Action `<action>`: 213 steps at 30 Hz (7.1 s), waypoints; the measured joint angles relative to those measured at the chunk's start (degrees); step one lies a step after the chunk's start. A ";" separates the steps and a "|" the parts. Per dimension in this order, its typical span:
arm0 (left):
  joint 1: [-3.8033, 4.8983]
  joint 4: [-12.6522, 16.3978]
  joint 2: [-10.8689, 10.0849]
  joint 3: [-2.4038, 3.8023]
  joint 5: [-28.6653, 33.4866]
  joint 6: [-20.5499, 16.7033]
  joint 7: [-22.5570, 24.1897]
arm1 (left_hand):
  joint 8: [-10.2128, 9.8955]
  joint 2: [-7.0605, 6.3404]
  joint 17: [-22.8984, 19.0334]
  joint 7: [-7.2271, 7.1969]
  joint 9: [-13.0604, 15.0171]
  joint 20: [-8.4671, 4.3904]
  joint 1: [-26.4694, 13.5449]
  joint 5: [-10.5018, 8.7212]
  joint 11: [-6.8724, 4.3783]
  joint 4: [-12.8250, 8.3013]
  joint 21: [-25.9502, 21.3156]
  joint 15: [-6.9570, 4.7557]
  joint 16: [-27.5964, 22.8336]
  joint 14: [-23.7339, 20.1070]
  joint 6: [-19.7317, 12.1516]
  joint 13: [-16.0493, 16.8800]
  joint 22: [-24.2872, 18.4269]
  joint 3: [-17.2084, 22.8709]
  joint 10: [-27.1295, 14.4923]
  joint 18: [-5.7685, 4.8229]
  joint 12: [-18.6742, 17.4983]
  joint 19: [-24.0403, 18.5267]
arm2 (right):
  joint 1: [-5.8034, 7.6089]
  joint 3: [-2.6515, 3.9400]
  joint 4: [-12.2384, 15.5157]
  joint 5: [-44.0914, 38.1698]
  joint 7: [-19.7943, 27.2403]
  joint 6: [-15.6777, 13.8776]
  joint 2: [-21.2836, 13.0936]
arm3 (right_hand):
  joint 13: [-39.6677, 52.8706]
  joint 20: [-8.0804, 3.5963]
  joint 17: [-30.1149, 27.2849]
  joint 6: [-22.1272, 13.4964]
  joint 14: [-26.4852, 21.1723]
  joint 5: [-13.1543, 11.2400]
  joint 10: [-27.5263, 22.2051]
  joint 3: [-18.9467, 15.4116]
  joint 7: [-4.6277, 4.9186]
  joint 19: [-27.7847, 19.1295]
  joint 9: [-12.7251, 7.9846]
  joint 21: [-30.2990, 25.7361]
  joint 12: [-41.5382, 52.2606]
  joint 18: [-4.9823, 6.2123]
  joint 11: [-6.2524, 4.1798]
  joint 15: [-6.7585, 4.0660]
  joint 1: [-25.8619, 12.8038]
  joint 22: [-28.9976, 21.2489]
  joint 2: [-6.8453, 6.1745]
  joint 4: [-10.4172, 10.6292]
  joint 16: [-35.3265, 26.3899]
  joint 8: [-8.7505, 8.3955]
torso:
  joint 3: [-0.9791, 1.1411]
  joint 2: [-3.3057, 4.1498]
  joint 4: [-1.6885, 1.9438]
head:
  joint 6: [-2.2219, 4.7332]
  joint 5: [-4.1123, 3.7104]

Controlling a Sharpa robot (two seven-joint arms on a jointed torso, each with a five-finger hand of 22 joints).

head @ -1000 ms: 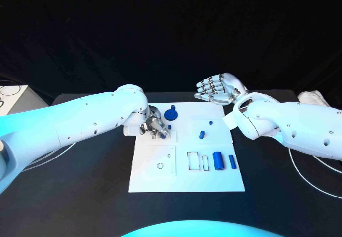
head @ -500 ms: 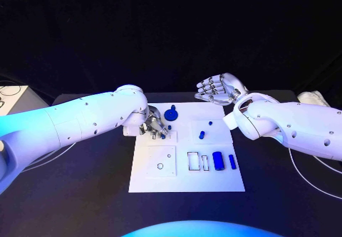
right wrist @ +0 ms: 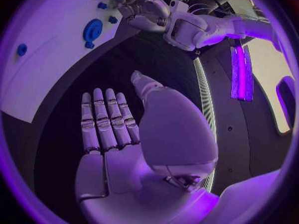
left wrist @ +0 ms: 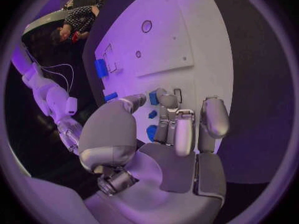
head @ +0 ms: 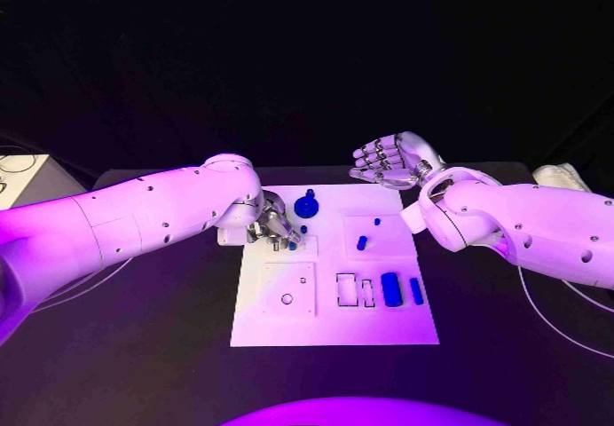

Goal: Assemble the parts on the task board

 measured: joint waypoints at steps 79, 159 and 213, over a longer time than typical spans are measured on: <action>-0.06 -13.61 2.32 5.96 -0.60 -6.46 1.92 | -9.78 1.68 -0.02 3.47 -12.47 2.25 8.60 -1.08 3.12 0.13 -6.68 2.74 -3.60 -0.07 -2.05 -10.09 -8.56 -7.53 -8.06 1.39 -6.84 -6.11 | 0.00 0.00 -0.35 0.09 0.59 -0.06 -0.19 | 0.00 0.10 -0.83 1.00 1.24 0.00 1.08 -0.47 0.23 0.92 -0.16 0.02 -0.80 0.00 -0.36 0.20 0.07 -1.05 0.53 -0.47 -0.34 -0.22 | -0.88 2.20 -0.40 | 3.43 0.44; -1.82 15.36 -13.16 2.56 -2.46 -22.59 1.56 | 3.00 0.36 -0.03 0.72 -9.67 -0.20 16.02 -0.77 0.07 -0.75 -0.44 -0.02 -0.84 0.02 -2.77 -4.20 0.95 12.18 -0.29 0.44 -2.72 0.03 | -0.10 -0.04 -1.35 0.09 0.41 0.41 -0.05 | 0.00 0.11 -1.11 1.00 1.23 0.00 1.07 -0.47 0.21 0.51 -0.25 0.02 -1.04 0.00 -0.36 0.20 0.07 -1.50 0.53 -0.48 -0.56 -0.50 | -0.57 0.93 0.68 | 1.44 1.05; -3.08 16.71 -12.42 0.96 -8.83 -20.72 1.15 | 3.66 -0.61 -0.03 0.44 -9.67 -0.40 14.15 -0.98 -0.10 -1.93 -0.22 -0.11 -0.41 0.11 -2.49 -2.69 1.42 13.36 0.95 0.44 -1.57 0.63 | -0.12 -0.06 -1.28 0.09 0.35 0.86 -0.20 | 0.00 0.10 -1.33 1.36 1.23 0.00 1.07 -0.63 0.28 0.52 -0.35 0.03 -1.32 0.00 -0.36 0.20 0.07 -1.78 0.53 -0.64 -0.56 -0.49 | -0.56 0.94 0.70 | 0.47 0.86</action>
